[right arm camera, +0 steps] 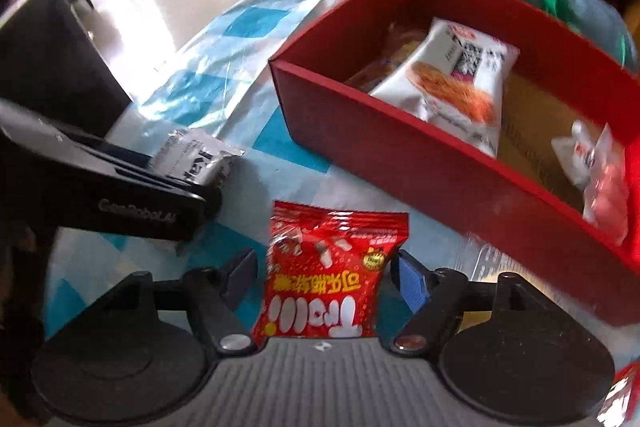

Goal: Organize snacks
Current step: 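Grasp the Kapron wafer packet with the left tool while the right tool grasps the red Trolli bag, then lift both held snacks and carry them toward the red box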

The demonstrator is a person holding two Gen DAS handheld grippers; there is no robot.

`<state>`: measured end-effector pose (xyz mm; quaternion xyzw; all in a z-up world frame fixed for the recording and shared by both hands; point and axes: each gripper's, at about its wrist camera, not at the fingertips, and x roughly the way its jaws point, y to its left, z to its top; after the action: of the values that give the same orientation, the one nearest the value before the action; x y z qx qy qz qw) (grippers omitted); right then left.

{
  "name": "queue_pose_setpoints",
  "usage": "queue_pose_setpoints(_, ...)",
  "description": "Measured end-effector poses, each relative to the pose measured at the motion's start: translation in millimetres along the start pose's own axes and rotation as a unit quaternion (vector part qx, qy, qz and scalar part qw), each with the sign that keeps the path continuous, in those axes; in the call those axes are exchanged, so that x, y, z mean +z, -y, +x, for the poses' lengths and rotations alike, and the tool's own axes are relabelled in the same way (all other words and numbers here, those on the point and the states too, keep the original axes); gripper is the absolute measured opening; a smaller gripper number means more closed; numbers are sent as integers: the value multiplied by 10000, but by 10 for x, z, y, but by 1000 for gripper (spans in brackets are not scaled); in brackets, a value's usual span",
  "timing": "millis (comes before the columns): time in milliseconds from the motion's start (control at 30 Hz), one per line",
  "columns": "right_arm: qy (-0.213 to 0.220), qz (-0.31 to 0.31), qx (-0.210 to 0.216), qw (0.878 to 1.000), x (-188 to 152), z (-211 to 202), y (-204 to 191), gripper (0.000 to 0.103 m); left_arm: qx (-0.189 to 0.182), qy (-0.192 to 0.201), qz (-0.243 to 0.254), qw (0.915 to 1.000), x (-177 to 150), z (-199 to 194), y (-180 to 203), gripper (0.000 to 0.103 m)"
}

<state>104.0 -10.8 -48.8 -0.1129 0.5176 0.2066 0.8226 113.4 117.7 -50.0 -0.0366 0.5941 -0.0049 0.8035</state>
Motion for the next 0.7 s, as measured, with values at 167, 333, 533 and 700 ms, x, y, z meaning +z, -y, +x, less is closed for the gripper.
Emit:
queue_pose_setpoints(167,92,20,-125,9999,-32,-59,39,54,-238,-44,37,9997,-30,-33,30,66)
queue_pose_setpoints(333,121,226,-131,9996,-99,-161,151,52,-315,-97,189,9993,-65,-37,102,66)
queue_pose_setpoints(533,222,559,-60,9982,-206,-368,229,50,-405,-137,319,9986,-152,-75,182,66)
queue_pose_setpoints(700,303,776,-16,9965,-332,-483,229,49,-499,-135,485,9975,-266,-147,298,66)
